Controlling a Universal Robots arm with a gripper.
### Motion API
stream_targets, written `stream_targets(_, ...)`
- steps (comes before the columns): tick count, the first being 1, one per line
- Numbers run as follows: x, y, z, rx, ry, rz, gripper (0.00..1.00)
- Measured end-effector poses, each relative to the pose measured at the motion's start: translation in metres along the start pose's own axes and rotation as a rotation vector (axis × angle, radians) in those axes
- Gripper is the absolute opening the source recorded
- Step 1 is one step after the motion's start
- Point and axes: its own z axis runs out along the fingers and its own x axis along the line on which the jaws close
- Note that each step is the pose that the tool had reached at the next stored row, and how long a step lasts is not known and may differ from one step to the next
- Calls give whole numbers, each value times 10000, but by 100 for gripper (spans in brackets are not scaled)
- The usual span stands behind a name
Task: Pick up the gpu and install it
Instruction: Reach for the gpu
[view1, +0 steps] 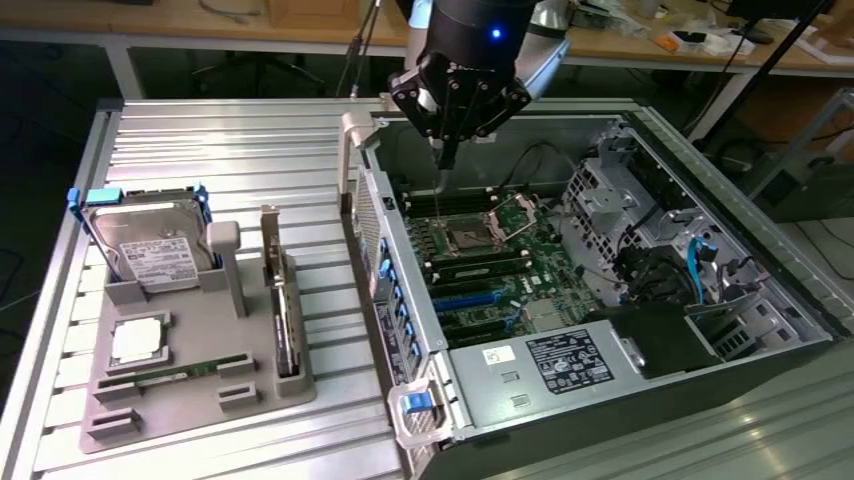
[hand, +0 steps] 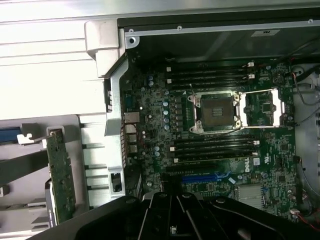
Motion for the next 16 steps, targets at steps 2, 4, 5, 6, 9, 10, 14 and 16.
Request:
stream_targets(2,15,-1,0,0,0,0,11)
stream_targets(4,23,-2,-1,0,0,0,11)
stream_targets(5,28,-2,-1,0,0,0,11)
stream_targets(6,34,-3,-1,0,0,-1,11)
stream_targets(9,44,-3,-1,0,0,-1,11)
stream_targets(10,48,-4,-1,0,1,0,11)
stream_targets(14,67,-5,-2,1,1,0,11)
stream_targets(16,77,-6,-2,0,0,0,11)
